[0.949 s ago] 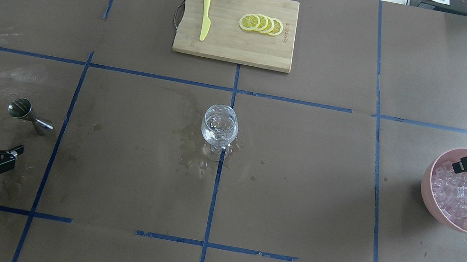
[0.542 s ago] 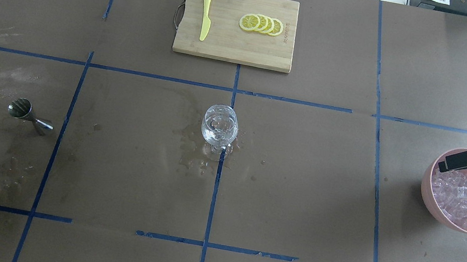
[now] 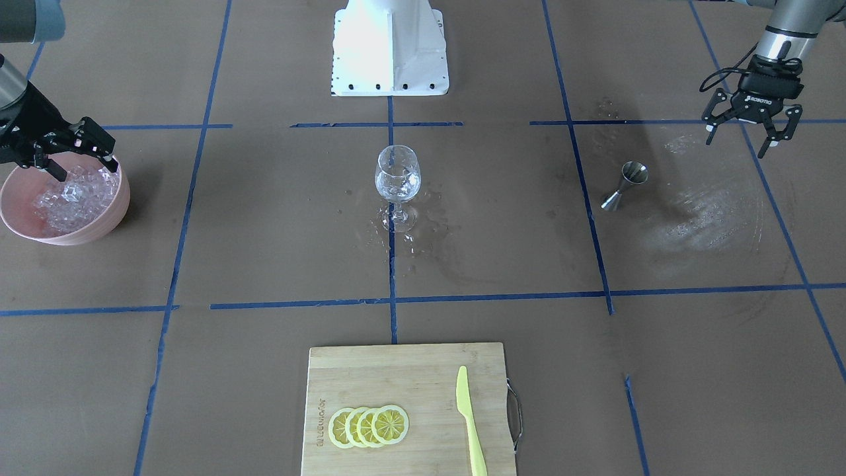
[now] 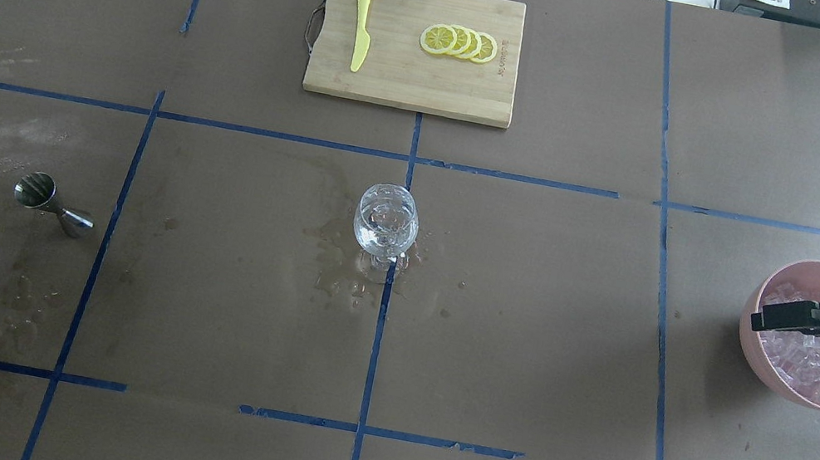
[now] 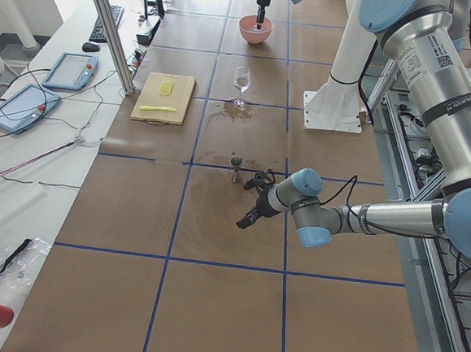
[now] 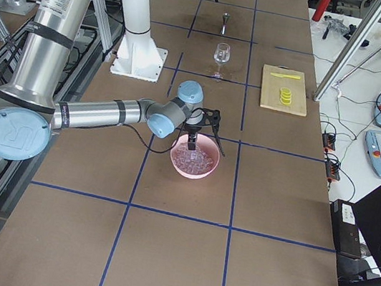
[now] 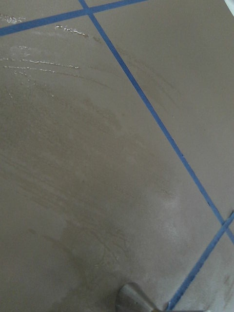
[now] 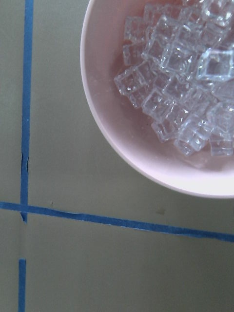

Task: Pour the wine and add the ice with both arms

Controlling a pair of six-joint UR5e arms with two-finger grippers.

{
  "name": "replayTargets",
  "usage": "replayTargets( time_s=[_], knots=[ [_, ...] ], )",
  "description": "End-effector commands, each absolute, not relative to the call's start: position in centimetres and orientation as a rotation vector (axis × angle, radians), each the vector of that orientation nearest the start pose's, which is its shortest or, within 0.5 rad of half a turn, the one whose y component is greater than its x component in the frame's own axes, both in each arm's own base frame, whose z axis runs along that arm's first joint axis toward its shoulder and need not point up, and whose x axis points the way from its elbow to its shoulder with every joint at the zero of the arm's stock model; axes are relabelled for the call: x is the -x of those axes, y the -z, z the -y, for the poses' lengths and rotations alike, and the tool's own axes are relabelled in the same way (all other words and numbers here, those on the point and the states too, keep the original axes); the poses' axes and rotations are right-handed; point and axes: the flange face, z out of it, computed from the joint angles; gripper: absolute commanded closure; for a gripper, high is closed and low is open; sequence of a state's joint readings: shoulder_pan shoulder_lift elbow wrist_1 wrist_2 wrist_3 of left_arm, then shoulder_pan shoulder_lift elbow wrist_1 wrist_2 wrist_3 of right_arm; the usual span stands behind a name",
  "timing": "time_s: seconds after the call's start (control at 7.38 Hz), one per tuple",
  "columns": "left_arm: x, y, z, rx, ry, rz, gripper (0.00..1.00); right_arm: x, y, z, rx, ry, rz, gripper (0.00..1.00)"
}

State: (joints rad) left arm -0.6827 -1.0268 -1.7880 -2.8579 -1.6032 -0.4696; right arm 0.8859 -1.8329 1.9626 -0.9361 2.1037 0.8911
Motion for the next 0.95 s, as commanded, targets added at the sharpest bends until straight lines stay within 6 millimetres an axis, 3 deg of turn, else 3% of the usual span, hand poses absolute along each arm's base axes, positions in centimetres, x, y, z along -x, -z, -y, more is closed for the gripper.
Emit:
replayTargets(
  time_s=[0.0,0.14,0.41,0.81],
  knots=[
    [-13.2,-63.3,29.0,-0.737,-0.421,-0.624,0.01,19.4,-53.8,37.0,-0.169,-0.001,0.837,0.00],
    [-13.2,-63.4,29.0,-0.737,-0.421,-0.622,0.01,19.6,-54.2,37.2,-0.180,0.016,0.826,0.00],
    [-13.2,-63.2,29.0,-0.742,-0.415,-0.622,0.01,19.8,-55.3,37.3,-0.166,0.014,0.812,0.17],
    [-13.2,-63.2,29.1,-0.741,-0.408,-0.623,0.01,19.8,-56.5,37.3,-0.159,0.026,0.796,0.81]
  ],
)
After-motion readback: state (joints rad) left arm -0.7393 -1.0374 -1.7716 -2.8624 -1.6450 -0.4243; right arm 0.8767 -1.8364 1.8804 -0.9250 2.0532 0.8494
